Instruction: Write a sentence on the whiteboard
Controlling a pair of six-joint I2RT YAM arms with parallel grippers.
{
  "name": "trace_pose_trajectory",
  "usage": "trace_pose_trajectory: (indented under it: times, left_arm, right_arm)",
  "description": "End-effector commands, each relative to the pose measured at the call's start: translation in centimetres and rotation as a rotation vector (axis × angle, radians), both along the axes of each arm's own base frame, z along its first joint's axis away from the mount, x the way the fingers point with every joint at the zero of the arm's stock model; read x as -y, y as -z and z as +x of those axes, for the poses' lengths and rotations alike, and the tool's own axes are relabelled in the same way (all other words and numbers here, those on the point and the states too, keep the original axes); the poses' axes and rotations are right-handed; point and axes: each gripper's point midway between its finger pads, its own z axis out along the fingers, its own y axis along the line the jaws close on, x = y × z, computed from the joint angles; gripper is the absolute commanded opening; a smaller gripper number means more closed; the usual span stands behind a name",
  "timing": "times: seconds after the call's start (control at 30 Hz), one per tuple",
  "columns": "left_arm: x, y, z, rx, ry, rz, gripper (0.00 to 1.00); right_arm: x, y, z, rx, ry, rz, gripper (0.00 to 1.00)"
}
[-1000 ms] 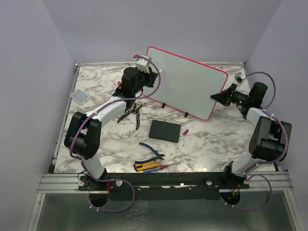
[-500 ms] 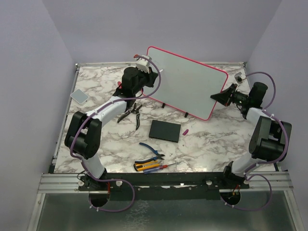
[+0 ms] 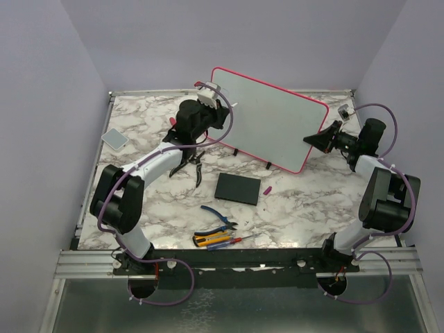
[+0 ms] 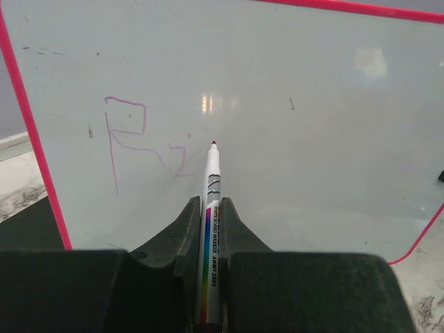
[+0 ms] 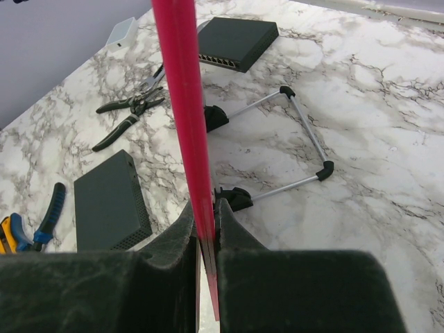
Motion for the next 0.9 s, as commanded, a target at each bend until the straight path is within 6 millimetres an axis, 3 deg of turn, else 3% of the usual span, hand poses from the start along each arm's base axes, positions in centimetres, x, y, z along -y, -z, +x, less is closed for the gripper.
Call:
trace_pose_trajectory:
  times: [0.0, 0.33, 0.87]
  left_arm:
    - [1.5, -1.1, -1.2, 0.025, 0.052, -0.014, 0.0]
    - [2.8, -0.7, -0.6, 0.023, 0.07, -0.009, 0.0]
    - [2.4, -0.2, 0.7, 0.023, 0.015, 0.006, 0.0]
  right_arm:
    - [0.7, 2.7, 0.6, -0.066, 0.079, -0.023, 0.01]
    - [0.7, 2.7, 0.5, -0.066, 0.078, -0.023, 0.0]
    - [0.7, 2.6, 0.6, -0.064, 0.078, -0.024, 0.01]
